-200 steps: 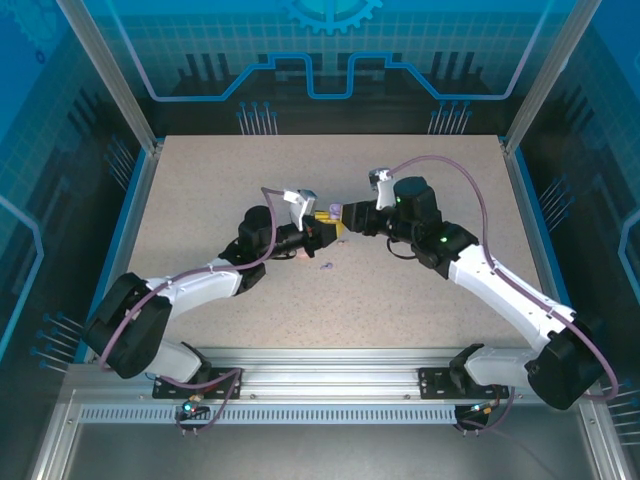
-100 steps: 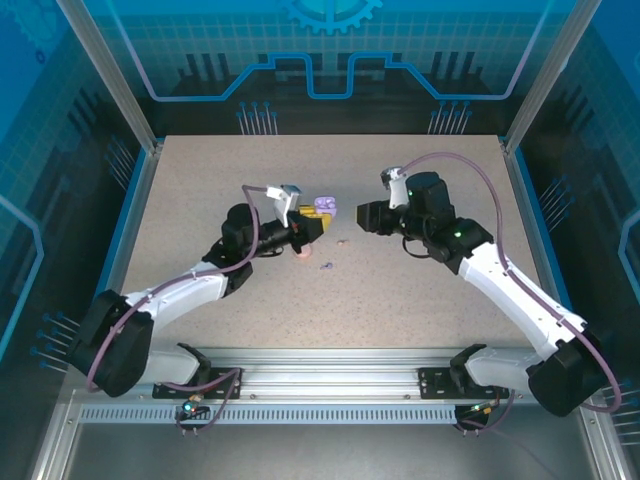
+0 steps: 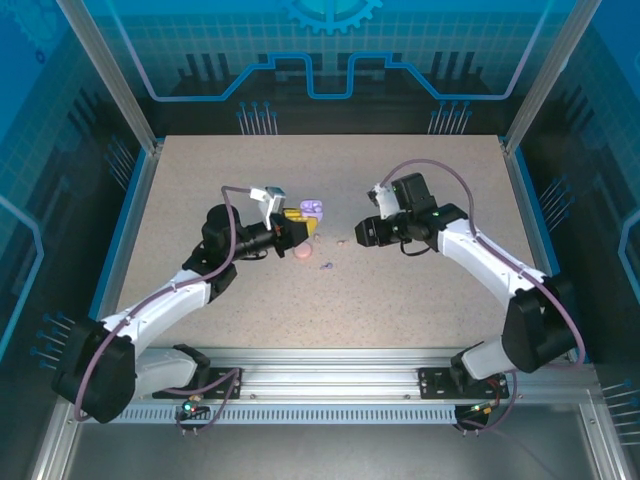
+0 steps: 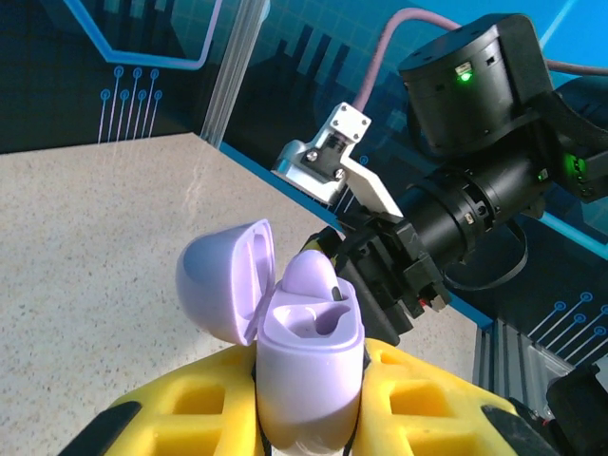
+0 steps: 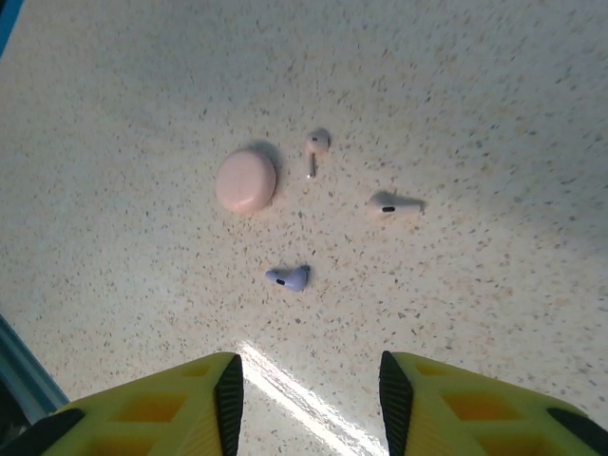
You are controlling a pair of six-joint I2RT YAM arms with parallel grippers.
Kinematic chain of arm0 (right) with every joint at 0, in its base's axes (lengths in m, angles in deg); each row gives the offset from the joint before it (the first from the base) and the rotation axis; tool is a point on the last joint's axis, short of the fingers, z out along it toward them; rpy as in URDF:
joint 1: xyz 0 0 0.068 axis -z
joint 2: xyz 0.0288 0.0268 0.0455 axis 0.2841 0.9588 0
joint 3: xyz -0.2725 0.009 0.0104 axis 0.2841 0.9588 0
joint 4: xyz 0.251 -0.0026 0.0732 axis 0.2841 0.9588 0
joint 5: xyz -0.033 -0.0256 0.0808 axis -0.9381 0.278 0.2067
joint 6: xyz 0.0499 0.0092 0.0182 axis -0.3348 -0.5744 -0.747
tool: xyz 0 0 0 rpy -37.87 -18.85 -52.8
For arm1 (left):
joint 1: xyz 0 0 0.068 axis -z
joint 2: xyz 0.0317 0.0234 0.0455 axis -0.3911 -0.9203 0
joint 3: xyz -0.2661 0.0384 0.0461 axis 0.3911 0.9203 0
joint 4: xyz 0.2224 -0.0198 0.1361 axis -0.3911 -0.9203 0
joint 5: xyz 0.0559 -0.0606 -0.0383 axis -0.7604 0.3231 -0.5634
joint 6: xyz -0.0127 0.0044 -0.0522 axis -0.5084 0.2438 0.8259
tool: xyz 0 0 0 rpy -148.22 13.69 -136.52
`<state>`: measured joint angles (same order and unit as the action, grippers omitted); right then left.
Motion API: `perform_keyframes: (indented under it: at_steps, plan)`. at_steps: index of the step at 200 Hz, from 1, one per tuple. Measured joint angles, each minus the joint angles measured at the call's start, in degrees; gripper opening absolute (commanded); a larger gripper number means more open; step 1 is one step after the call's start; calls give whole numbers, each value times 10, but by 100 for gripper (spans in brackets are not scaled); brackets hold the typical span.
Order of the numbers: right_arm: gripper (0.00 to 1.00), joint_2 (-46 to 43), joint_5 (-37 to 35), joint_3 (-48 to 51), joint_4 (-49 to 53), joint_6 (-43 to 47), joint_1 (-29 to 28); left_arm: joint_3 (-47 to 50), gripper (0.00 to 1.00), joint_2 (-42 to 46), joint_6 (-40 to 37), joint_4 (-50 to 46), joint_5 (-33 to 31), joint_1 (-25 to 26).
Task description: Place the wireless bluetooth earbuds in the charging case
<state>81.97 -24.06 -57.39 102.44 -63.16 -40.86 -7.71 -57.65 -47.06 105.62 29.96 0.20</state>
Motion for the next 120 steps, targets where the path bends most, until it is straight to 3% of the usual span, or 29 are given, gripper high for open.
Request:
perform_keyframes:
  at_steps: [63,120]
  plan:
    - [42,122,14,-7,-27,-21,-72,26,4,33,0,-22,1,-19]
    - [42,216,-56,-89,-16,-70,-135,47,5,60,2,-30,-5,-21]
